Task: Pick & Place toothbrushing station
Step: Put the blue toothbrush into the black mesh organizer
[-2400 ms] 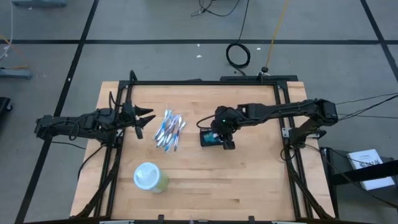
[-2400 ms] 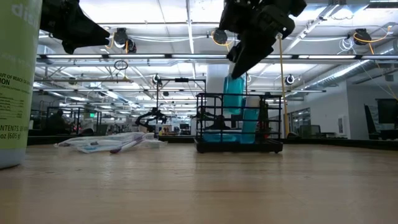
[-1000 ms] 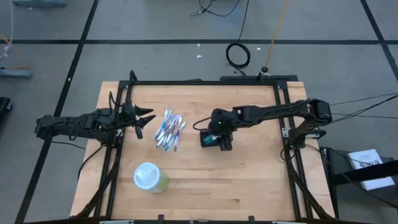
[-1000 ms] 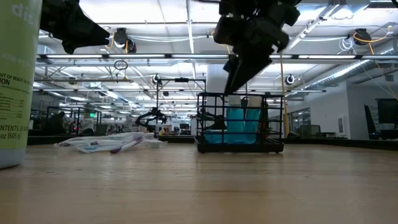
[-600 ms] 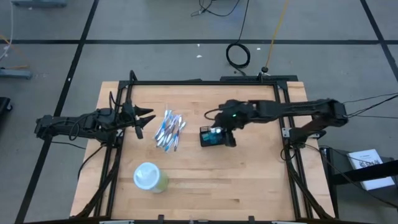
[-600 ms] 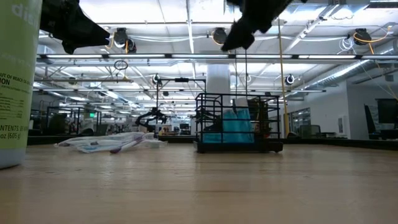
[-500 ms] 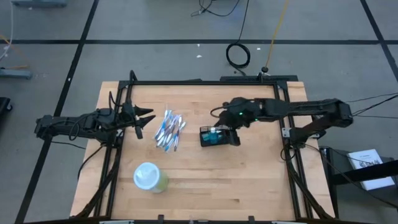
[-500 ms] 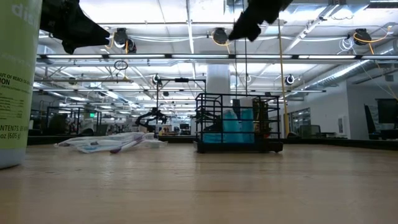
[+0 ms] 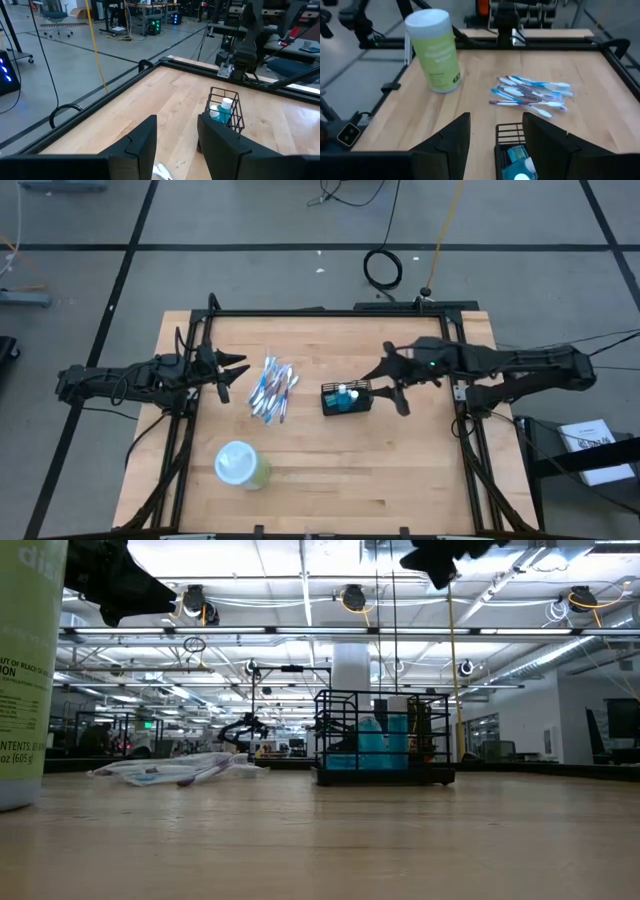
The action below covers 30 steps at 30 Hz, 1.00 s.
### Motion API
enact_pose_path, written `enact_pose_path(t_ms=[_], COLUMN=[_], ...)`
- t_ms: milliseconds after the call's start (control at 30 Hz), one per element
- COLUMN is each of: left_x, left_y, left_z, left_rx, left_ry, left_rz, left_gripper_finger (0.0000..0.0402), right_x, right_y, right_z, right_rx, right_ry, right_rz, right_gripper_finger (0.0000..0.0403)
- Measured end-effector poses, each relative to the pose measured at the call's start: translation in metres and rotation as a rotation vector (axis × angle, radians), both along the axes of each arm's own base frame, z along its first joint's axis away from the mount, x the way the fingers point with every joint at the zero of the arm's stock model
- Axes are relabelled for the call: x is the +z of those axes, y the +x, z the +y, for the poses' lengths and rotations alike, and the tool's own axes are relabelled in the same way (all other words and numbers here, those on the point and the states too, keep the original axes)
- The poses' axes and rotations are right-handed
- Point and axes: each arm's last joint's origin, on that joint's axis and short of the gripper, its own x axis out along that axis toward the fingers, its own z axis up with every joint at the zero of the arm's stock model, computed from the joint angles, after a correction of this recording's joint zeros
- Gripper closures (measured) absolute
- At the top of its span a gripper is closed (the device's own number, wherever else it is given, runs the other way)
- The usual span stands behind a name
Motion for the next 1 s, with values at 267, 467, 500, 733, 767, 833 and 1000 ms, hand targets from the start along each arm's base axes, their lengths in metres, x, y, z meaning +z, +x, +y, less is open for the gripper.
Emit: enact_pose_path(t_ms=[267, 467, 500, 733, 767, 833, 1000], left_x=[0.0, 0.0, 0.0, 0.0, 0.0, 0.0, 0.0], left_y=[0.0, 0.0, 0.0, 0.0, 0.0, 0.0, 0.0], left_z=[0.0, 0.0, 0.0, 0.0, 0.0, 0.0, 0.0], left_rx=[0.0, 0.0, 0.0, 0.0, 0.0, 0.0, 0.0], left_ry=[0.0, 0.0, 0.0, 0.0, 0.0, 0.0, 0.0], left_rz=[-0.001, 0.0, 0.0, 0.0, 0.0, 0.0, 0.0], left_gripper_finger=[0.0252, 0.0252, 0.0252, 0.0252, 0.0252, 0.0252, 0.0252], right_x=[-0.037, -0.044, -0.045, -0.054, -0.053, -0.053, -0.057], right_y=[-0.044, -0.076, -0.08, -0.096, -0.098, -0.104, -0.116], right_z=[0.0, -0.002, -0.002, -0.002, -0.002, -0.001, -0.001], right_rx=[-0.053, -0.197, -0.197, -0.195, -0.193, -0.19, -0.187], right_ry=[0.014, 0.013, 0.016, 0.026, 0.019, 0.003, -0.014], right_rz=[-0.191, -0.276, -0.287, -0.328, -0.34, -0.36, -0.428], right_gripper_finger=[0.0232, 0.0232, 0.0232, 0.0232, 0.0232, 0.0232, 0.0232])
